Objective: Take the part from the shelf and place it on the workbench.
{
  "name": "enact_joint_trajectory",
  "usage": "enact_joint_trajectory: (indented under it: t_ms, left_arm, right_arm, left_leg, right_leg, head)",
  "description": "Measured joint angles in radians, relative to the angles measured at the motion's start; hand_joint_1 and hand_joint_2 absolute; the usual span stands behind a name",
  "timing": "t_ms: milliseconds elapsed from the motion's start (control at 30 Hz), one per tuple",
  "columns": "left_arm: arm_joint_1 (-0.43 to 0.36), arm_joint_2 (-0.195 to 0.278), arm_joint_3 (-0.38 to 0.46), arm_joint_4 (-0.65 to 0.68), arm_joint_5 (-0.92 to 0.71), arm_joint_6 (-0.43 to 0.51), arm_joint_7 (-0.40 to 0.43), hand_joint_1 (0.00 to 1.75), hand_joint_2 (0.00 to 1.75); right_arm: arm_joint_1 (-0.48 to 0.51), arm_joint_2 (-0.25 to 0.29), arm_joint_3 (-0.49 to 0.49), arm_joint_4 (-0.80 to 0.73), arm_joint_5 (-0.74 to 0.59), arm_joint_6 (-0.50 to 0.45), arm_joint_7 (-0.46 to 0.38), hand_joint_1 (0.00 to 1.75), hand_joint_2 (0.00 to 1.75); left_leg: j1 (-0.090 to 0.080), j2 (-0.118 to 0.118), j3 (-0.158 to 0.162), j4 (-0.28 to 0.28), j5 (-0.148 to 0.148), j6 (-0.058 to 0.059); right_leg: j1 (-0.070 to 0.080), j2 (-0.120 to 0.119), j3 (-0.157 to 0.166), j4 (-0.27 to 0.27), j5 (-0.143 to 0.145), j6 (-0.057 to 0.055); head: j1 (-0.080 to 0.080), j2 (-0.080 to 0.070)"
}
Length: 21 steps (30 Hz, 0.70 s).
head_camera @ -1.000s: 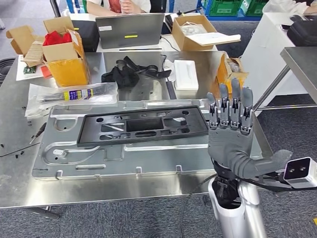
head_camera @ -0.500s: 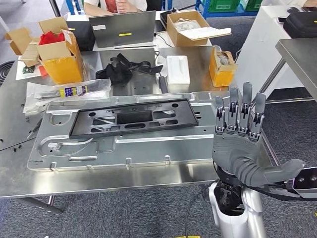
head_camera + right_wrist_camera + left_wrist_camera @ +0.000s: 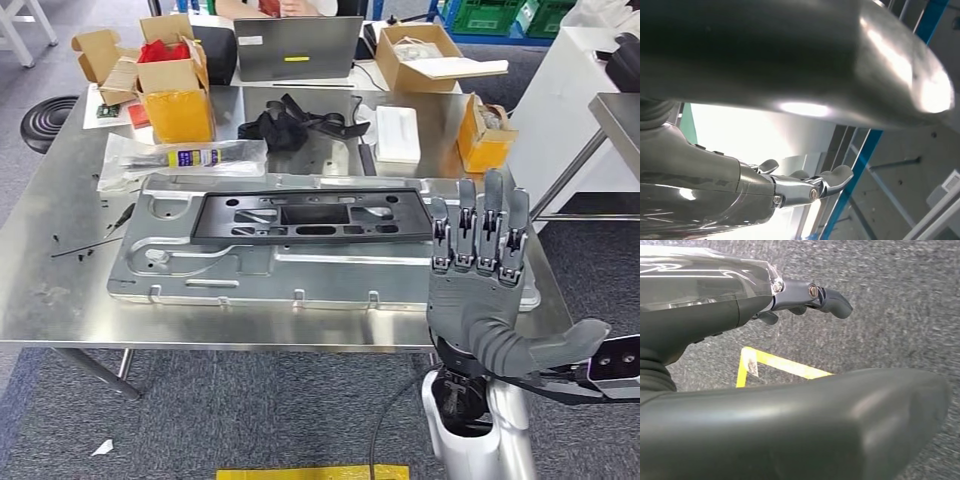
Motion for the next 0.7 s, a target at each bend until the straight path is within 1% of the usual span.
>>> enact_joint_trajectory:
  t_ms: [33,67,100,133,167,200,233,267,300,333,367,400,433,467,500,533,567,600,633,667,700]
  left_arm:
    - [0.000,0.000,0.000,0.000,0.000,0.000,0.000,0.00,0.00]
    - [-0.001,-0.001,0.000,0.000,0.000,0.000,0.000,0.00,0.00]
    - [-0.001,-0.002,0.000,0.000,0.000,0.001,0.000,0.00,0.00]
    - [-0.001,-0.003,0.000,0.000,0.000,0.001,-0.001,0.00,0.00]
    - [-0.001,-0.003,0.001,0.000,0.000,0.002,-0.001,0.00,0.00]
    - [0.000,-0.003,0.001,0.000,0.000,0.003,-0.001,0.00,0.00]
    - [0.001,-0.003,0.002,0.000,0.000,0.003,-0.002,0.00,0.00]
    - [0.003,-0.003,0.003,0.000,0.000,0.003,-0.002,0.00,0.00]
    - [0.004,-0.003,0.004,0.000,0.000,0.003,-0.002,0.00,0.00]
    - [0.004,-0.002,0.006,0.000,0.000,0.003,-0.003,0.00,0.00]
    - [0.005,-0.001,0.009,0.001,0.000,0.004,-0.004,0.00,0.00]
    - [0.004,0.000,0.011,0.001,0.000,0.004,-0.006,0.00,0.00]
    - [0.005,0.001,0.014,0.001,0.000,0.004,-0.006,0.00,0.00]
    - [0.006,0.001,0.015,0.001,0.000,0.004,-0.006,0.00,0.00]
    - [0.006,0.001,0.016,0.001,0.000,0.004,-0.007,0.00,0.00]
    - [0.007,0.002,0.018,0.002,0.000,0.004,-0.007,0.00,0.00]
    - [0.007,0.002,0.021,0.002,0.000,0.004,-0.008,0.00,0.00]
    - [0.007,0.002,0.024,0.002,0.000,0.005,-0.009,0.00,0.00]
    - [0.006,0.002,0.028,0.002,0.000,0.005,-0.010,0.00,0.00]
    - [0.007,0.002,0.033,0.003,0.000,0.005,-0.011,0.00,0.00]
    - [0.008,0.001,0.038,0.003,0.000,0.005,-0.012,0.00,0.00]
  right_arm:
    - [0.000,0.000,0.000,0.001,-0.002,0.000,0.000,0.00,0.00]
    - [0.000,0.001,-0.001,0.001,-0.003,0.000,0.000,0.00,0.00]
    - [0.001,0.001,-0.001,0.001,-0.004,0.000,0.000,0.00,0.00]
    - [0.002,0.002,-0.001,0.001,-0.004,0.000,0.000,0.00,0.00]
    - [0.004,0.002,-0.001,0.002,-0.006,0.001,0.000,0.00,0.00]
    - [0.006,0.002,-0.001,0.002,-0.007,0.002,0.000,0.00,0.00]
    - [0.008,0.002,-0.002,0.003,-0.009,0.003,0.000,0.00,0.00]
    - [0.011,0.002,-0.002,0.005,-0.011,0.006,-0.001,0.00,0.00]
    - [0.014,0.002,-0.002,0.006,-0.012,0.008,-0.001,0.00,0.00]
    - [0.018,0.002,-0.002,0.008,-0.012,0.010,-0.002,0.00,0.00]
    - [0.024,0.002,-0.002,0.011,-0.009,0.011,-0.003,0.00,0.00]
    - [0.031,0.002,-0.002,0.013,-0.002,0.011,-0.006,0.00,0.00]
    - [0.039,0.002,-0.003,0.015,0.009,0.009,-0.011,0.00,0.00]
    - [0.047,0.002,-0.003,0.017,0.025,0.006,-0.018,0.00,0.00]
    - [0.055,0.002,-0.004,0.018,0.046,0.001,-0.027,0.00,0.00]
    - [0.063,0.002,-0.004,0.019,0.070,-0.006,-0.038,0.00,0.00]
    - [0.072,0.002,-0.005,0.019,0.094,-0.012,-0.049,0.00,0.00]
    - [0.081,0.002,-0.005,0.019,0.115,-0.018,-0.059,0.00,0.00]
    - [0.092,0.002,-0.006,0.020,0.129,-0.021,-0.067,0.00,0.00]
    - [0.104,0.002,-0.006,0.022,0.136,-0.023,-0.072,0.00,0.00]
    - [0.119,0.002,-0.006,0.027,0.140,-0.024,-0.075,0.00,0.00]
  left_leg:
    - [-0.001,-0.002,-0.007,0.000,0.006,-0.002]
    - [-0.003,-0.004,-0.012,0.000,0.013,-0.004]
    - [-0.004,-0.006,-0.017,0.000,0.020,-0.008]
    - [-0.003,-0.007,-0.022,-0.001,0.027,-0.012]
    - [-0.001,-0.007,-0.026,-0.002,0.035,-0.018]
    - [0.002,-0.008,-0.029,-0.006,0.044,-0.025]
    - [0.004,-0.009,-0.032,-0.007,0.045,-0.030]
    - [0.005,-0.010,-0.036,-0.002,0.033,-0.035]
    - [0.005,-0.010,-0.044,0.020,0.002,-0.038]
    - [0.005,-0.010,-0.056,0.062,-0.045,-0.041]
    - [0.004,-0.010,-0.071,0.122,-0.096,-0.044]
    - [0.004,-0.010,-0.085,0.188,-0.135,-0.048]
    - [0.005,-0.010,-0.091,0.241,-0.152,-0.051]
    - [0.006,-0.009,-0.085,0.267,-0.145,-0.055]
    - [0.008,-0.009,-0.064,0.258,-0.122,-0.058]
    - [0.010,-0.008,-0.026,0.215,-0.094,-0.061]
    - [0.012,-0.007,0.021,0.151,-0.076,-0.063]
    - [0.012,-0.007,0.066,0.084,-0.072,-0.062]
    - [0.012,-0.006,0.096,0.033,-0.078,-0.059]
    - [0.011,-0.006,0.111,0.004,-0.088,-0.053]
    - [0.009,-0.007,0.112,-0.006,-0.090,-0.044]
  right_leg:
    - [0.001,0.003,0.049,-0.067,0.026,-0.006]
    - [0.004,0.009,0.103,-0.147,0.046,-0.015]
    - [0.006,0.014,0.147,-0.219,0.058,-0.023]
    - [0.010,0.018,0.174,-0.268,0.063,-0.030]
    - [0.013,0.021,0.185,-0.293,0.064,-0.033]
    - [0.015,0.020,0.183,-0.300,0.069,-0.035]
    - [0.014,0.016,0.179,-0.305,0.079,-0.038]
    - [0.013,0.012,0.174,-0.311,0.091,-0.044]
    - [0.010,0.008,0.166,-0.315,0.103,-0.050]
    - [0.008,0.004,0.156,-0.317,0.113,-0.054]
    - [0.009,0.001,0.143,-0.314,0.121,-0.058]
    - [0.009,-0.002,0.129,-0.309,0.129,-0.058]
    - [0.009,-0.004,0.114,-0.304,0.136,-0.057]
    - [0.009,-0.007,0.098,-0.297,0.143,-0.055]
    - [0.008,-0.008,0.081,-0.289,0.149,-0.052]
    - [0.007,-0.009,0.065,-0.279,0.154,-0.049]
    - [0.006,-0.009,0.049,-0.267,0.157,-0.044]
    - [0.007,-0.009,0.036,-0.254,0.160,-0.040]
    - [0.009,-0.009,0.025,-0.244,0.163,-0.034]
    - [0.010,-0.009,0.017,-0.237,0.169,-0.029]
    - [0.011,-0.008,0.011,-0.233,0.176,-0.024]
  head:
    - [0.000,0.000]
    - [0.000,0.000]
    - [0.000,0.000]
    - [0.000,0.000]
    - [0.000,0.000]
    - [0.000,0.000]
    - [0.000,0.000]
    - [0.000,0.000]
    - [-0.001,0.000]
    - [-0.001,0.000]
    - [-0.001,0.000]
    - [-0.002,0.000]
    - [-0.002,0.000]
    - [-0.002,0.000]
    - [-0.002,0.000]
    - [-0.002,0.000]
    - [-0.002,0.000]
    - [-0.001,0.000]
    - [-0.001,0.000]
    - [-0.001,0.000]
    - [-0.001,0.000]
